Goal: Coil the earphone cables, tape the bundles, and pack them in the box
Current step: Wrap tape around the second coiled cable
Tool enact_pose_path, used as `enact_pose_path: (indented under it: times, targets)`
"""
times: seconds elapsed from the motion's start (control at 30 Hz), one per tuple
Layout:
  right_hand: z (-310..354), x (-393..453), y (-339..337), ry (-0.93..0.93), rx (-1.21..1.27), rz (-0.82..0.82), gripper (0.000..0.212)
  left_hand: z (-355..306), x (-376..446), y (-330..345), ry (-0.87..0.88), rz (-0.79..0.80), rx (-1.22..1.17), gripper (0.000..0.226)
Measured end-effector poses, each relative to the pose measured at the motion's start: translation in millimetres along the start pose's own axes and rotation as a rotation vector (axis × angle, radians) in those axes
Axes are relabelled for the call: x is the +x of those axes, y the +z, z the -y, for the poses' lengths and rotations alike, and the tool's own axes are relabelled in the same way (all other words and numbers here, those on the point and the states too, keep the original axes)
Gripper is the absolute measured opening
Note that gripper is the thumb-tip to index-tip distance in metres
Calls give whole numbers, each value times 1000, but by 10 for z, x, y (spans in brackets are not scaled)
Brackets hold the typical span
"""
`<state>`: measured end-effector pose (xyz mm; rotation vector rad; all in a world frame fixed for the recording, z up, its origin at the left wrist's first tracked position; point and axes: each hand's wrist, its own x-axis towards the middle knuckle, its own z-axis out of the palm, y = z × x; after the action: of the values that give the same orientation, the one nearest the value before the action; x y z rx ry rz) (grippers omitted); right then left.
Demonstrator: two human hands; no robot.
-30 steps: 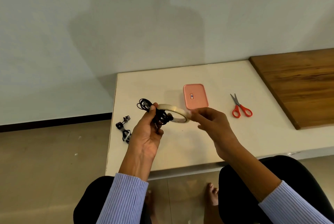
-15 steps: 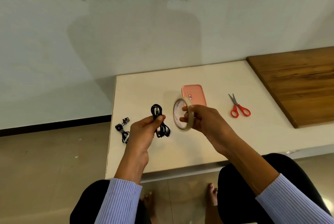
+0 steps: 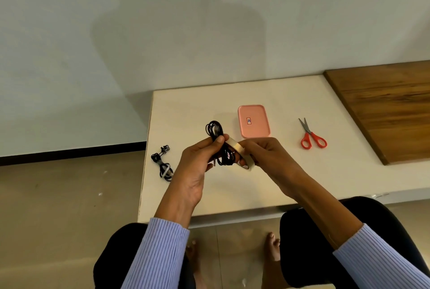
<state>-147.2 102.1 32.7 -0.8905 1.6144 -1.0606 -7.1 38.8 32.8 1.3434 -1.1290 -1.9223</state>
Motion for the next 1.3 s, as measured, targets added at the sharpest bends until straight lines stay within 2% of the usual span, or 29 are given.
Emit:
enact_pose_path:
  times: [0.1,0.37,0.8,0.97,1.07,1.17,1.3]
  targets:
    - [-2,-2,25,-3,41,-46,35,-1,-25,30,54,-11,27,16]
    - [-2,21,4,-5,97,23,31,14,-56,116,168,-74,23,11]
    - [10,19,4,-50,100,72,31,-1,-53,112,206,-86,-9,9]
    - [1,-39,19,-93,146,108,39,-37,-55,96,213,-121,-32,9]
    - [-9,-50,-19,-118,34,18,36,-33,-41,72,197,-168,-26,9]
    - [-27,-65,-36,-257,-146,-43,39,-13,-43,73,196,-175,-8,12]
    - [-85,-83,14,-413,-309,-82,19,2,-22,70,177,-182,11,11]
